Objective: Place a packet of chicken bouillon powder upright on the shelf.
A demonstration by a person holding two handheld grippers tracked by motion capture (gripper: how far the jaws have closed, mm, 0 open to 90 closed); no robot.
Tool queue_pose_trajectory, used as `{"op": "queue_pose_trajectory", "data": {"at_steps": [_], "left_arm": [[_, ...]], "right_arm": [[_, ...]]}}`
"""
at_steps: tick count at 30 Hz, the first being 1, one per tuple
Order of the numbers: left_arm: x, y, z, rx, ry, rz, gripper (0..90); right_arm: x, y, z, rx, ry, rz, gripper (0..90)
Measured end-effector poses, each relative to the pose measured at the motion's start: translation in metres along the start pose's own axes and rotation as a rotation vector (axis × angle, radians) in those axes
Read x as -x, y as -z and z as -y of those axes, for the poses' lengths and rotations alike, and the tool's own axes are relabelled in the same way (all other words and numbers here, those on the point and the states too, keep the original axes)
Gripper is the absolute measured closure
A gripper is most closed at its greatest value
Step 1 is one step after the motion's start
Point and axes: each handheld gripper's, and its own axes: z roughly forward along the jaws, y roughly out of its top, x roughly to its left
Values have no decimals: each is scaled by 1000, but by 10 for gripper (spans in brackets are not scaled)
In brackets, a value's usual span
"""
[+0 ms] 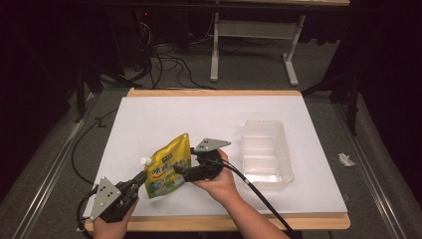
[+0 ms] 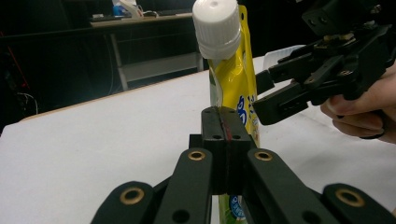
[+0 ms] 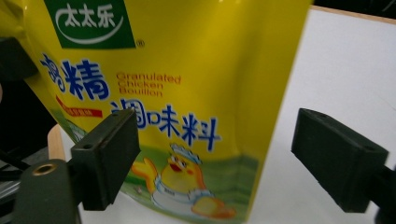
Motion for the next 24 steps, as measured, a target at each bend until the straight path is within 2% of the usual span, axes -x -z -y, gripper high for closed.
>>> {"op": "queue_pose_trajectory", "data": {"at_steps": [2,3,4,5,7,8,9,10,11,14,18,24], "left_arm": [[0,0,0,-1,1,-1,900],[-1,-1,-1,-1,-12,-17,900],[-1,-1,-1,-1,-12,-17,900],[-2,-2,-1,-4,-21,-34,900],[-6,-5,0,-13,2,-56,900],[-6,-5,0,-13,2,-56,900],[-8,-6,0,-18,4,-62,900],[-9,-7,1,-23,6,-67,900],[-12,-9,1,-23,23,-73,900],[-12,-11,1,-21,22,-78,900],[-12,-16,1,-24,9,-79,900],[-10,-22,3,-51,1,-62,900]], "right_arm": [[-1,-1,-2,-1,22,-19,322],[-2,-1,-3,1,34,-25,376],[-2,-1,-3,1,34,-25,376],[-3,3,-4,-3,42,1,510],[-1,7,-4,2,47,10,635],[-1,7,-4,2,47,10,635],[-1,13,-3,14,46,7,727],[-1,13,-3,14,46,7,727],[-3,18,-3,25,48,-2,796],[-5,25,-5,40,58,-21,843],[-12,35,-3,52,86,-13,863],[-16,44,12,68,83,-22,861]]}}
